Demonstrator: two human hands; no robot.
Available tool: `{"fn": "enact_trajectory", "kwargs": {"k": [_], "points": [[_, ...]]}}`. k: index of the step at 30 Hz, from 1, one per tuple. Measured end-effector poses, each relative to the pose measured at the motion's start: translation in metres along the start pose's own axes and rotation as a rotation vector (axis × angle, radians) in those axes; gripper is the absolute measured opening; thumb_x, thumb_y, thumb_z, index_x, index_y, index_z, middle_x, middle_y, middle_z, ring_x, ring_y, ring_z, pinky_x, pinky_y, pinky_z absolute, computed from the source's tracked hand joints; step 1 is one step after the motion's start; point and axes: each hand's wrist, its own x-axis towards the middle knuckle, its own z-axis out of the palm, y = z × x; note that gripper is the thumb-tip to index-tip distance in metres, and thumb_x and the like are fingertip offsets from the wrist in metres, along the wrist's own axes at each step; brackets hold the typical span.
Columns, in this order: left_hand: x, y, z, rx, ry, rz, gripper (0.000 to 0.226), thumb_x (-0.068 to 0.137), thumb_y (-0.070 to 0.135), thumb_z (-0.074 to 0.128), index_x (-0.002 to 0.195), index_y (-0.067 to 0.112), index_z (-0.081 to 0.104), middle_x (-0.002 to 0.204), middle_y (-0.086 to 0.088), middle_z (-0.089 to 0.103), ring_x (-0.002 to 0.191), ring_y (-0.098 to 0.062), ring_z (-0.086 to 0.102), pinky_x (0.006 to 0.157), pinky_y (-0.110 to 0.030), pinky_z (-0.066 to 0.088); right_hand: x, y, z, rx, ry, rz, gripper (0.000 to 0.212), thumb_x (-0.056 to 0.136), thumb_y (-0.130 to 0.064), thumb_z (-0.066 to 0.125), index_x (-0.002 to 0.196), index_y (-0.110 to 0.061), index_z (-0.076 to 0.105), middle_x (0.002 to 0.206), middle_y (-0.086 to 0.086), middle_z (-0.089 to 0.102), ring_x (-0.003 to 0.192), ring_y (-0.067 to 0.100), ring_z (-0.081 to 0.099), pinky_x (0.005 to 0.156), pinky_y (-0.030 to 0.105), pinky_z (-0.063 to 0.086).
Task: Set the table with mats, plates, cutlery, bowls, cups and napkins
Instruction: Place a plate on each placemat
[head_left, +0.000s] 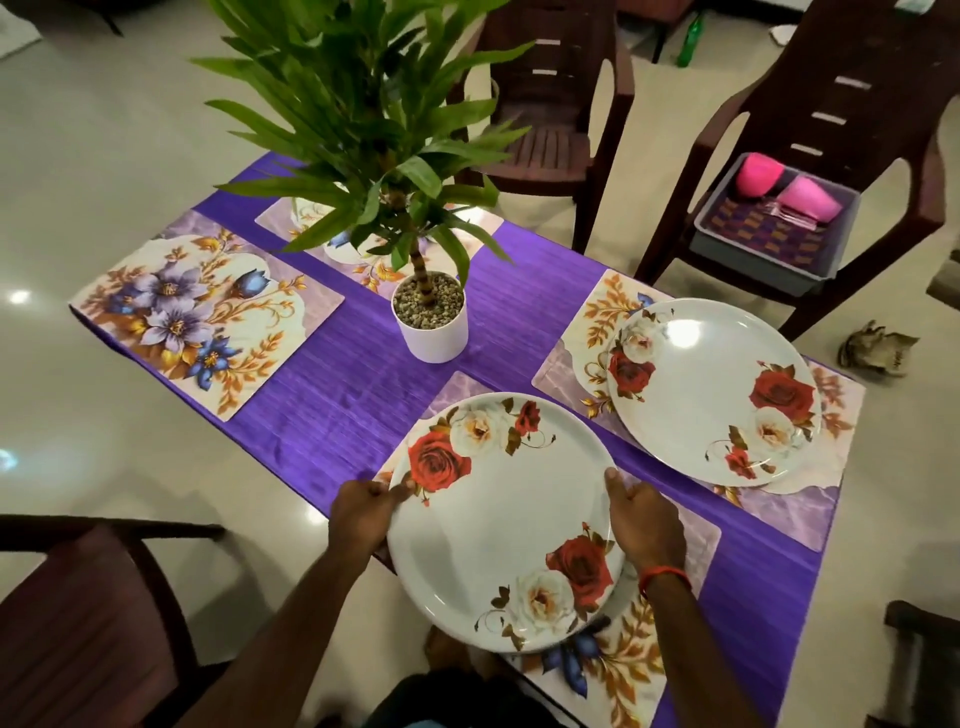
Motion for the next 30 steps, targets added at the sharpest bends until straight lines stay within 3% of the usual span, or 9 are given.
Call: {"fn": "enact_trajectory", "kwargs": {"k": [3,5,12,15,20,22,25,30], "points": [[-0.002,0.006,-0.004,-0.003,0.041,0.017,0.042,0.078,0.040,0.087,0.057,0.011,0.064,0.054,0.000,0.056,0.058,-0.023,0.054,0.060,-0.031,0.041,-0.006,-0.004,-0.006,-0.001,0.021,-0.018,0.061,0.100,-0.063,0.034,0.096,-0.011,0.065,0.090,0.006,0.069,0.083,0.023,0.064,0.075,0.034,0.047],[-0.004,0.009,-0.011,-0.009,0.045,0.019,0.044,0.079,0.041,0.086,0.057,0.011,0.061,0.054,-0.001,0.056,0.056,-0.021,0.053,0.058,-0.031,0.038,-0.009,-0.010,-0.009,0.027,0.021,-0.038,0.060,0.100,-0.062,0.035,0.090,-0.011,0.064,0.086,0.006,0.069,0.078,0.022,0.063,0.072,0.034,0.048],[-0.008,0.005,-0.050,-0.168,0.056,0.034,0.045,0.079,0.036,0.087,0.060,0.014,0.054,0.057,-0.003,0.055,0.057,-0.020,0.050,0.059,-0.034,0.043,-0.014,-0.052,-0.006,0.156,0.082,-0.209,0.048,0.098,-0.057,0.050,0.083,-0.013,0.060,0.075,0.003,0.066,0.072,0.022,0.067,0.072,0.042,0.060],[-0.008,-0.004,-0.083,-0.227,0.093,0.019,0.043,0.077,0.037,0.089,0.062,0.013,0.056,0.060,-0.006,0.060,0.059,-0.020,0.053,0.059,-0.035,0.044,-0.027,-0.085,0.003,0.154,0.018,-0.266,0.037,0.095,-0.047,0.062,0.087,-0.011,0.056,0.079,0.004,0.064,0.079,0.026,0.064,0.072,0.036,0.051],[0.007,-0.016,-0.143,-0.274,0.191,0.038,0.040,0.078,0.034,0.089,0.067,0.010,0.058,0.070,-0.011,0.069,0.061,-0.022,0.060,0.059,-0.033,0.049,-0.058,-0.140,0.036,0.139,-0.061,-0.368,0.032,0.091,-0.036,0.073,0.108,-0.018,0.052,0.098,-0.005,0.060,0.087,0.018,0.060,0.067,0.025,0.045],[0.019,-0.023,-0.166,-0.256,0.221,0.034,0.040,0.079,0.034,0.088,0.069,0.010,0.057,0.070,-0.011,0.067,0.061,-0.021,0.059,0.059,-0.032,0.049,-0.070,-0.160,0.056,0.107,-0.065,-0.369,0.033,0.091,-0.037,0.072,0.106,-0.017,0.050,0.097,-0.003,0.061,0.083,0.017,0.061,0.062,0.020,0.044],[0.039,-0.034,-0.206,-0.227,0.256,0.037,0.039,0.081,0.034,0.086,0.073,0.011,0.057,0.071,-0.009,0.065,0.062,-0.020,0.057,0.058,-0.027,0.046,-0.083,-0.192,0.090,0.072,-0.060,-0.398,0.035,0.089,-0.038,0.074,0.103,-0.015,0.051,0.089,0.000,0.064,0.080,0.020,0.063,0.071,0.031,0.051],[0.072,-0.060,-0.272,-0.262,0.266,0.034,0.037,0.076,0.032,0.091,0.069,0.013,0.059,0.065,-0.004,0.065,0.057,-0.020,0.057,0.059,-0.034,0.051,-0.102,-0.248,0.133,0.043,-0.070,-0.491,0.033,0.088,-0.029,0.077,0.084,-0.012,0.049,0.071,0.005,0.058,0.066,0.018,0.054,0.059,0.032,0.039]]}}
